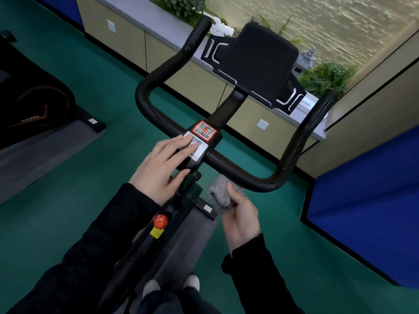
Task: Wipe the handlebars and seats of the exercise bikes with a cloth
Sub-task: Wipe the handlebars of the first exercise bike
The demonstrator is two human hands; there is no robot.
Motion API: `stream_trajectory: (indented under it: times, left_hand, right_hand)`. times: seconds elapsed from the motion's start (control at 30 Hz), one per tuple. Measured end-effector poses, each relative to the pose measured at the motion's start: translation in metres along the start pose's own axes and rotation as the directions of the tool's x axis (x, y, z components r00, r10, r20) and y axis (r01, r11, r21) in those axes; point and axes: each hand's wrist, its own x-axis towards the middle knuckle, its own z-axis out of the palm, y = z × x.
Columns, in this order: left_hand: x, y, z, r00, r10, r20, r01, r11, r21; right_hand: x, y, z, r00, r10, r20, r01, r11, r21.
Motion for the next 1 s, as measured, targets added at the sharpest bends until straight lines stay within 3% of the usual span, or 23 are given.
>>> stream_trajectory:
  times: [0.2,0.4,0.6,0.77,0.87,1.0]
  left_hand:
    - [0.000,0.000,0.001,1.000,-0.004,0.001,0.004,1.000,0.016]
    - [0.002,0.002,-0.001,1.000,0.013,-0.005,-0.012,0.998,0.058]
    - [0.012,0.019,0.003,0.982,0.051,-0.184,-0.031,0.993,0.114]
    - [0.028,0.038,0.013,0.961,0.164,-0.222,-0.147,0.985,0.091]
    - [0.037,0.046,0.024,0.971,0.185,-0.152,-0.176,0.982,0.076]
    - [0.042,0.046,0.033,0.984,0.159,-0.079,-0.155,0.986,0.062]
  right_hand:
    - [0.007,0.016,0.036,0.999,0.030,0.012,-0.030,0.998,-0.059]
    - [-0.008,-0.002,0.004,0.997,0.070,-0.019,-0.071,0.996,-0.047]
    - [-0.020,-0.012,-0.024,0.982,-0.100,-0.157,0.093,0.994,-0.052]
    - [-0.016,-0.013,-0.040,0.962,-0.231,-0.143,0.225,0.973,-0.056]
    - [-0.013,-0.022,-0.050,0.853,-0.494,-0.170,0.444,0.857,-0.261]
    - [-0.009,-0.025,-0.053,0.601,-0.790,-0.122,0.543,0.516,-0.663]
